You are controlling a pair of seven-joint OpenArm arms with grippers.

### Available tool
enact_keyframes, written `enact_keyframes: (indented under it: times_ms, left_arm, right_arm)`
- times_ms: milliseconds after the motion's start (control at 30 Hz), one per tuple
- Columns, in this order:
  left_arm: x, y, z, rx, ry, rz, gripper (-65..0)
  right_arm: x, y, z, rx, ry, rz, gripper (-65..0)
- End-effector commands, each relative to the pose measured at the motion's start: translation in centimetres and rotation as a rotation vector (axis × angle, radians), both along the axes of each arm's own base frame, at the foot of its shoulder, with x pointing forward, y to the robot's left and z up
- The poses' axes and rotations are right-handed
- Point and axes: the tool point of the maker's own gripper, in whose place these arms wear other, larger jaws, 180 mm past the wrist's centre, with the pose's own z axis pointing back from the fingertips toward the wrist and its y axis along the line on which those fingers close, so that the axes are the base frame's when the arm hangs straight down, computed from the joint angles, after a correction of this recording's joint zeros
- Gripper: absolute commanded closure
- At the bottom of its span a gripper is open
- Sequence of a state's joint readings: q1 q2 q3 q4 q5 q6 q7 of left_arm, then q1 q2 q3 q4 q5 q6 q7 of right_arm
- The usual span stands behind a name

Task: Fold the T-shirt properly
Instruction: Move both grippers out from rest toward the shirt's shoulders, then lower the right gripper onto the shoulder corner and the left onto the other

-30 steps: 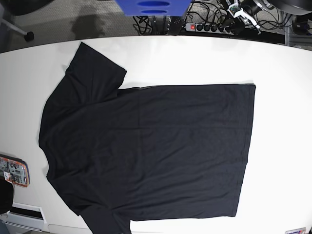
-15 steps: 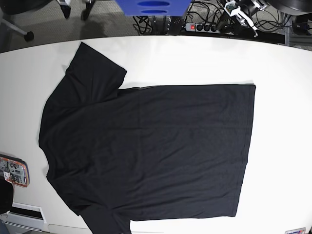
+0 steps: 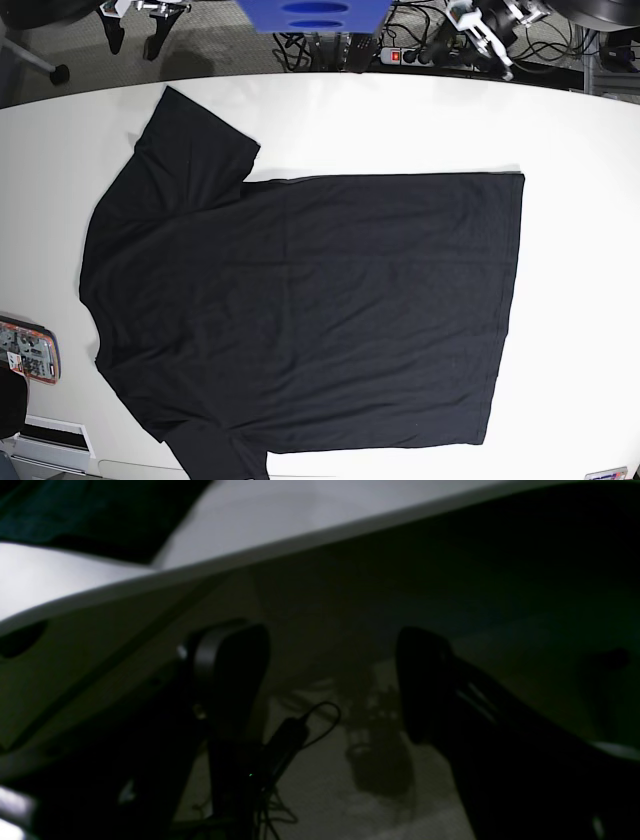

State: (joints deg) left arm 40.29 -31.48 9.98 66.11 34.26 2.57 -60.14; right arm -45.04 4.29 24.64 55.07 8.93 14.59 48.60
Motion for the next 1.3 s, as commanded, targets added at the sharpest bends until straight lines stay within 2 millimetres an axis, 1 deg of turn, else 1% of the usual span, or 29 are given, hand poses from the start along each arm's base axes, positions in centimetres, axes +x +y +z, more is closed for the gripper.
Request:
enact_keyframes:
  times_ms: [0,100,167,267,333,467,533,633,700,833,900,1000,1100,1167,1267]
  left_arm:
    - [-0.5,-0.4,0.7,-0.030,-0.005,-0.014,-12.5]
    - [-1.6,-1.8,0.6,-0.057,0.016,-0.055,-12.5]
    - [-1.8,-2.3,0.7,-0.071,0.019,-0.064,-12.5]
    - [-0.7,-2.8,2.1,-0.090,-0.029,-0.086,-12.5]
    - [0.1,-3.1,3.4,-0.107,-0.072,-0.106,-12.5]
    - [1.2,-3.1,5.0,-0.114,-0.128,-0.141,-12.5]
    - [1.8,-2.5,6.0,-0.115,-0.151,-0.108,-12.5]
    - [3.6,-1.9,8.0,-0.136,-0.210,-0.051,-12.5]
    - [5.0,-1.2,9.2,-0.146,-0.251,-0.008,-12.5]
    - [7.1,1.5,10.3,-0.134,-0.294,0.099,-12.5]
    - [8.1,2.7,10.8,-0.132,-0.314,0.146,-12.5]
    - [9.6,4.7,11.8,-0.133,-0.351,0.229,-12.5]
    - [10.6,6.0,12.6,-0.152,-0.374,0.295,-12.5]
    - [10.9,6.4,12.8,-0.171,-0.377,0.325,-12.5]
    - [11.1,6.8,13.0,-0.191,-0.375,0.363,-12.5]
  right_arm:
    - [-0.7,-0.6,1.0,-0.021,-0.023,-0.011,-42.2]
    - [-0.9,-0.3,1.3,-0.020,-0.043,-0.023,-42.2]
    - [-0.9,0.0,1.4,-0.017,-0.054,-0.032,-42.2]
    - [-0.9,0.0,1.5,-0.018,-0.060,-0.034,-42.2]
    - [-0.9,0.0,1.5,-0.020,-0.064,-0.035,-42.2]
    - [-0.9,0.0,1.5,-0.020,-0.064,-0.035,-42.2]
    - [-0.9,0.0,1.5,-0.020,-0.064,-0.035,-42.2]
    - [-0.9,0.0,1.6,-0.019,-0.066,-0.036,-42.2]
    - [-0.8,-0.1,2.0,-0.029,-0.092,-0.039,-42.2]
    - [-0.8,0.0,5.0,-0.079,-0.257,-0.087,-42.2]
    - [-0.7,-0.6,5.6,-0.101,-0.279,-0.105,-42.2]
    - [0.1,-1.6,7.1,-0.139,-0.324,-0.115,-42.2]
    - [0.8,-2.3,8.3,-0.168,-0.360,-0.117,-42.2]
    - [0.7,-2.9,8.7,-0.187,-0.365,-0.126,-42.2]
    - [1.0,-3.3,8.0,-0.176,-0.311,-0.124,-42.2]
